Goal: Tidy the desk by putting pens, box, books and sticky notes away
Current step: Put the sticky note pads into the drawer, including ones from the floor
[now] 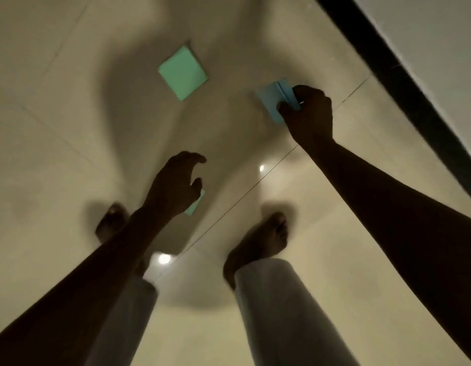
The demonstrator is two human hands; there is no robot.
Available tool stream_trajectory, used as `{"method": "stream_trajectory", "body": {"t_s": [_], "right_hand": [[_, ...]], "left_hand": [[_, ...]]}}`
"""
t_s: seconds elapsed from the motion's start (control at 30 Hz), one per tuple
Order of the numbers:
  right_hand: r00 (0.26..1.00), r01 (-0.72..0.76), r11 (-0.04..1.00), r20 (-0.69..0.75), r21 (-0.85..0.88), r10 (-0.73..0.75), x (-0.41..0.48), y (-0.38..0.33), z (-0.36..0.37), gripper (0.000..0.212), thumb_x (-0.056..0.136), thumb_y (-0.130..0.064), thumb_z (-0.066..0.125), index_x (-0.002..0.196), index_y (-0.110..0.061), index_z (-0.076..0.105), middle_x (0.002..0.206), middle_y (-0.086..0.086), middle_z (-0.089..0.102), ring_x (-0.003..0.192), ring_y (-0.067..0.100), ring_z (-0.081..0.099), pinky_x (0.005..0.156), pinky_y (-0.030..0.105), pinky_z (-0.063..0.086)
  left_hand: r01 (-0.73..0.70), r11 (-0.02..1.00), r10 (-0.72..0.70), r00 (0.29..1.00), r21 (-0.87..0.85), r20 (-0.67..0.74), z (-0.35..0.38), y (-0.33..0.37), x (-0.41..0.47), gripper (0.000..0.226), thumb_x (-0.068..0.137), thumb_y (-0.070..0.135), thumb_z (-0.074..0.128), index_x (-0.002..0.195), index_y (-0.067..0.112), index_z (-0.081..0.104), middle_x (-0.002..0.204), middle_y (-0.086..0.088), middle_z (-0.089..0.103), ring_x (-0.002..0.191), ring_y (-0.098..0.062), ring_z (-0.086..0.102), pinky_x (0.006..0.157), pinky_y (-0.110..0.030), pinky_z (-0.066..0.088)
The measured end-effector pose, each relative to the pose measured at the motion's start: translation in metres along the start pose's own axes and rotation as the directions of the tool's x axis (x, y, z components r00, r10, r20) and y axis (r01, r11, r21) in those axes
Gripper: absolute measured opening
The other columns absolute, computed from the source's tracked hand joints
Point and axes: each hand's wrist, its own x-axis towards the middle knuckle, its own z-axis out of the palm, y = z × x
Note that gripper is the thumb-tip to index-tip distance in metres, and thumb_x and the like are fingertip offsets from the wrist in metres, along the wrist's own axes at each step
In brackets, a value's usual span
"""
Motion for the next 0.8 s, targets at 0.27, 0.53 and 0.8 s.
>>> {"method": "stream_trajectory", "body": {"t_s": [0.27, 0.53, 0.8], "right_hand": [[0.978, 0.088, 0.991, 0.178, 0.105, -0.106, -0.129, -0.084, 0.044, 0.023, 0.094, -0.031, 0.066, 0.109, -0.014, 0.072, 0.101, 0.001, 0.074, 0.086, 0.012, 0.068, 0.064, 0.016, 0.053], [0.963, 0.167, 0.978, 0.191, 0.124, -0.188, -0.16, -0.109, 0.086, 0.027, 0.097, -0.031, 0.067, 0.116, -0.013, 0.071, 0.105, 0.0, 0.074, 0.09, 0.006, 0.065, 0.068, 0.009, 0.051], [0.974, 0.147, 0.984, 0.159, 0.098, -0.162, -0.162, -0.127, 0.099, 0.028, 0.096, -0.033, 0.068, 0.115, -0.013, 0.071, 0.106, -0.002, 0.073, 0.089, 0.003, 0.062, 0.063, -0.003, 0.045]], "left_hand": [[-0.165, 0.899, 0.063, 0.965, 0.405, 0.255, 0.028, -0.066, -0.035, 0.093, 0.074, 0.032, 0.086, 0.152, 0.014, 0.037, 0.16, -0.013, 0.033, 0.146, -0.037, 0.034, 0.114, -0.052, 0.039], [-0.368, 0.751, 0.237, 0.925, 0.548, 0.296, 0.074, -0.104, -0.024, 0.097, 0.068, 0.03, 0.091, 0.149, 0.012, 0.041, 0.145, -0.022, 0.05, 0.135, -0.042, 0.048, 0.106, -0.061, 0.044], [-0.183, 0.842, 0.099, 0.977, 0.507, 0.189, 0.062, -0.12, -0.022, 0.062, 0.073, 0.031, 0.084, 0.124, 0.012, 0.055, 0.134, -0.015, 0.051, 0.119, -0.037, 0.052, 0.093, -0.048, 0.05]]}}
